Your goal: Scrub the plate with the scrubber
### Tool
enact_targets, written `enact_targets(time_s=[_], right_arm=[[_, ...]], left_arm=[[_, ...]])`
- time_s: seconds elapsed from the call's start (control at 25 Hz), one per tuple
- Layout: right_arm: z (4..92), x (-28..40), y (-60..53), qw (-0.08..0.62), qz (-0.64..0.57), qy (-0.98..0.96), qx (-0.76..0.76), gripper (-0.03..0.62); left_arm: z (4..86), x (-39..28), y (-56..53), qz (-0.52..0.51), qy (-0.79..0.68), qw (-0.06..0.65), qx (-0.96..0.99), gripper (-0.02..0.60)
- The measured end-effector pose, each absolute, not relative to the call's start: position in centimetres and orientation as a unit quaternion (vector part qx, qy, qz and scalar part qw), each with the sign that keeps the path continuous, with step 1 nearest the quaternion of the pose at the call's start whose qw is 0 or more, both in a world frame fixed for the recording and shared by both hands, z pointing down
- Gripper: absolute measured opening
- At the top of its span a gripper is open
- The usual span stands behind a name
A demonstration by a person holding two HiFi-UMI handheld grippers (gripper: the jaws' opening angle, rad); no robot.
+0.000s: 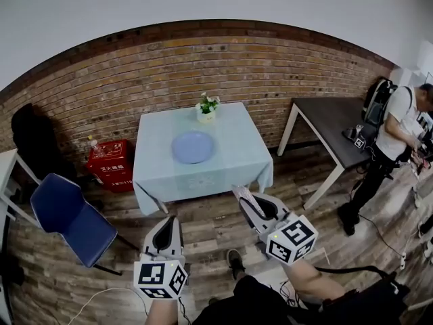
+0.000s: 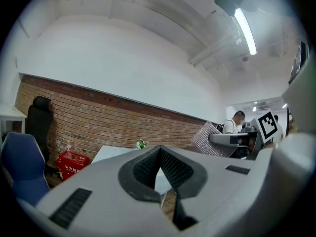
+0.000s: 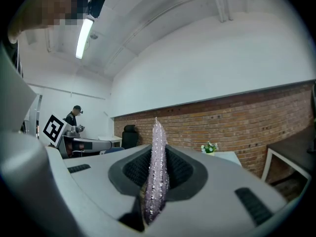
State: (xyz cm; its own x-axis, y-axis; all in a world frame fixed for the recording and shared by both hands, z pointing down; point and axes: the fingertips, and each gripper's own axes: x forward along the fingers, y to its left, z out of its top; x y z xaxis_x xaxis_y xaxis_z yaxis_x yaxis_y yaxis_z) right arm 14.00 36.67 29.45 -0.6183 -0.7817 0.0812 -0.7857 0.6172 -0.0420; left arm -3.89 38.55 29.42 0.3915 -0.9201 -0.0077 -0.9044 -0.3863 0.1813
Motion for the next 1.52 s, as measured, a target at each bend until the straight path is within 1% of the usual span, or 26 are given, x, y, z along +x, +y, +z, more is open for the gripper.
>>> enact_targets(time_s=[0.52,0.88,1.12,1.52], right_arm=[[29.5,15.0,25.2,0.009,0.048,-0.906,0.42,0.061],[29.7,15.7,19.6,0.013,0.055,-0.914,0.402,0.061],[30.1,17.6,16.0,0.008,0.065,-0.917,0.394,0.061],[31.0,20.3,10.8,0.004,0.072,-0.927,0.368,0.061]], left_arm=[[28.9,-3.2,28.9,-0.036,-0.572,0.066,0.817,0.009],[29.0,-1.9,23.1,-0.026,-0.588,0.071,0.805,0.009],[28.9,-0.5,19.7,-0.018,-0.602,0.068,0.795,0.009],[29.9,2.1,14.4,-0.008,-0.624,0.087,0.776,0.011]])
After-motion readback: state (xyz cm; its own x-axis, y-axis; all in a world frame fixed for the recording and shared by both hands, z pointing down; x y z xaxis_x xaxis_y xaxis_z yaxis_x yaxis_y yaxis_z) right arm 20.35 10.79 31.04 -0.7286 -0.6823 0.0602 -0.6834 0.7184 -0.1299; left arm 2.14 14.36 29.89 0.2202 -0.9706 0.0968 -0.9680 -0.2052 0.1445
